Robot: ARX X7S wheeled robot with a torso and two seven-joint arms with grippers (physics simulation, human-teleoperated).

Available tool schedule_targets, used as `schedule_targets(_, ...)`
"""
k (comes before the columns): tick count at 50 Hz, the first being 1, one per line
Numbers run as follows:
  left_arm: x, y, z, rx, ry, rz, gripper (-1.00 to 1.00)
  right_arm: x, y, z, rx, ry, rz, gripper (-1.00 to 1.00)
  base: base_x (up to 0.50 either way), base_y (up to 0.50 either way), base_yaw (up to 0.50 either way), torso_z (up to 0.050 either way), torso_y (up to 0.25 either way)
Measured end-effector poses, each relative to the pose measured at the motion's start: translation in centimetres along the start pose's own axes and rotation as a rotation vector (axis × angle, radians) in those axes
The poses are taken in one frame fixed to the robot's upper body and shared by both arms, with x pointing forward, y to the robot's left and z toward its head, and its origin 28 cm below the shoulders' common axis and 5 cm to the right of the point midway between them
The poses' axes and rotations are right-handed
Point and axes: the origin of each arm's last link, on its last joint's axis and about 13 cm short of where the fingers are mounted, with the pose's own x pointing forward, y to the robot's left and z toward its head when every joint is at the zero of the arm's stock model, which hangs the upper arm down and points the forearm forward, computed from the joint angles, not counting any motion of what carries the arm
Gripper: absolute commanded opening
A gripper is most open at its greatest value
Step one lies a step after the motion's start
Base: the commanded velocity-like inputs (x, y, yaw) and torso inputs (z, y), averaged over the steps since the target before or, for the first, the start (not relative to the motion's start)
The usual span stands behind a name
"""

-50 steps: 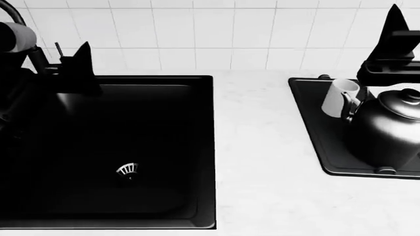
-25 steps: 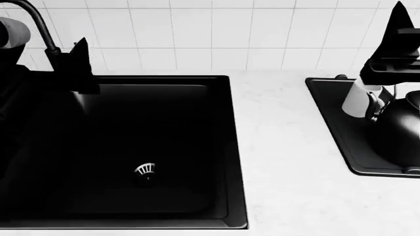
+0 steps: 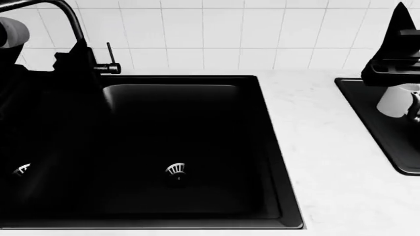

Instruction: Pick the kettle from the counter and place it on the tray. Then pick the mug from the cabinet and place it on the tray. Then close the cabinet doors.

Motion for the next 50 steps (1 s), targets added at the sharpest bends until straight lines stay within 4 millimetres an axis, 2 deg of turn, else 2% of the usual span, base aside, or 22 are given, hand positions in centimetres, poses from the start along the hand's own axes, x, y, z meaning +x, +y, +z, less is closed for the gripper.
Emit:
schedule_targets(7, -0.1, 0.0, 0.2, 0.004, -0.001, 0.001, 1.00, 0.0, -0.1, -0.1, 0.005, 0.001, 0.001, 1.00, 0.00, 0.23, 0.00, 0.000, 0.000)
schedule_targets(30, -0.2, -0.3, 0.7, 0.013, -0.011, -0.003, 1.00, -0.4, -0.4, 0.0, 0.022, -0.014, -0.002, 1.00, 0.02, 0.00, 0.00, 0.000, 0.000)
schedule_targets(50, -0.2, -0.4, 0.7, 0.009, -0.024, -0.015, 1.00, -1.4, -2.4, 0.7, 0.061, -0.137, -0.060, 1.00, 0.00, 0.00, 0.00, 0.000, 0.000)
